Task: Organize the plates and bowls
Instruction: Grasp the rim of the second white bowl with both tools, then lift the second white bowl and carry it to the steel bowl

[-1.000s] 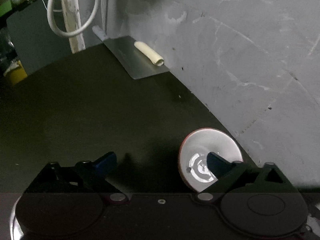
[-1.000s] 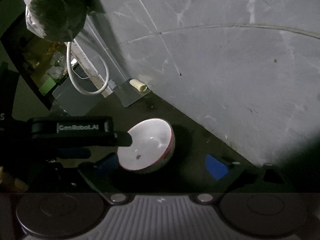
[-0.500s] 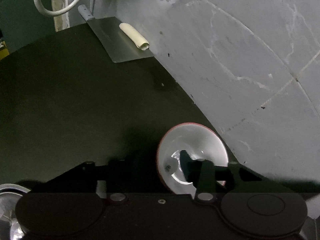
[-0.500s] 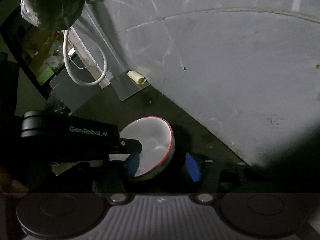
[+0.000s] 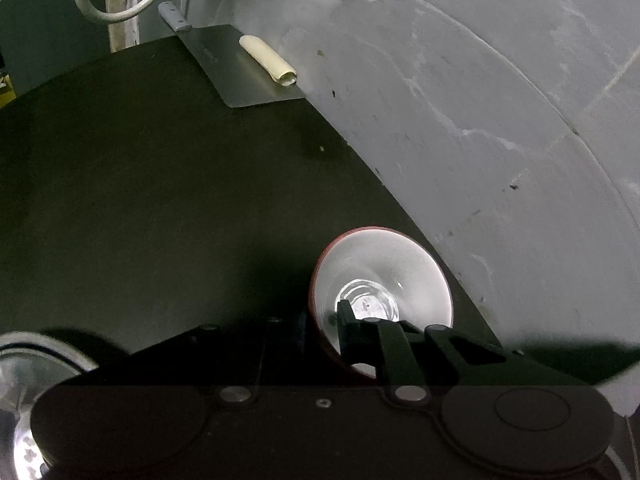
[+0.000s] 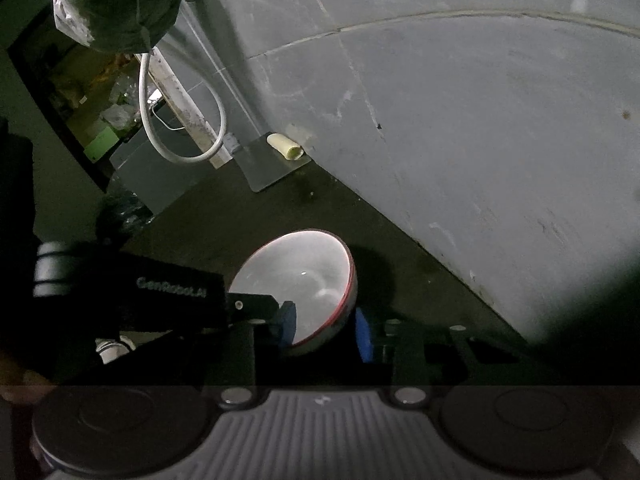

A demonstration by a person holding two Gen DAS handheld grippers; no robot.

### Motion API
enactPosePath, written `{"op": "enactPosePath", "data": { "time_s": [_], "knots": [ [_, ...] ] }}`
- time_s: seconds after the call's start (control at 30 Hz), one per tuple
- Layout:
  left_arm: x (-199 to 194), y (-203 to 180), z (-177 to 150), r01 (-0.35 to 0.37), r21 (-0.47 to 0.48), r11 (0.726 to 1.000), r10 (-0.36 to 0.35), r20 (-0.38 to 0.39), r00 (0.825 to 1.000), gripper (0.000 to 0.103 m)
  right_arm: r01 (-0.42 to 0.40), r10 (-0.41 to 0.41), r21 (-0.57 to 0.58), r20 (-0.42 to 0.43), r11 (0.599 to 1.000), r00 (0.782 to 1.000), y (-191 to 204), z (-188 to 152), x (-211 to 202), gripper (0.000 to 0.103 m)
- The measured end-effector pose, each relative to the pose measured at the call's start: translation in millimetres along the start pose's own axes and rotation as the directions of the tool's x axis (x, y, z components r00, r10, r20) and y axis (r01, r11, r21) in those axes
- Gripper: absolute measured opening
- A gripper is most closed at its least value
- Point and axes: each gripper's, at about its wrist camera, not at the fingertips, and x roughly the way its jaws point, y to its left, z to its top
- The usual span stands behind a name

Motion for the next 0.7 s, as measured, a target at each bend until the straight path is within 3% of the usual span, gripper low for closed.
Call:
{"op": "enactPosePath", "data": {
  "time_s": [0.27,0.7],
  "knots": [
    [-25,1,-16,0.020,-0.014,1.000,-0.019,0.050,0.999,0.015,-0.050,0.051,-0.023,0.037,0.999,0.998,5,-4,-23,0.034],
    [-106,7,-58,0.059,-0.021,0.998,-0.054,0.191,0.980,0.015,-0.138,0.146,-0.110,0.071,0.984,0.987,35,-18,-79,0.034]
  ]
}}
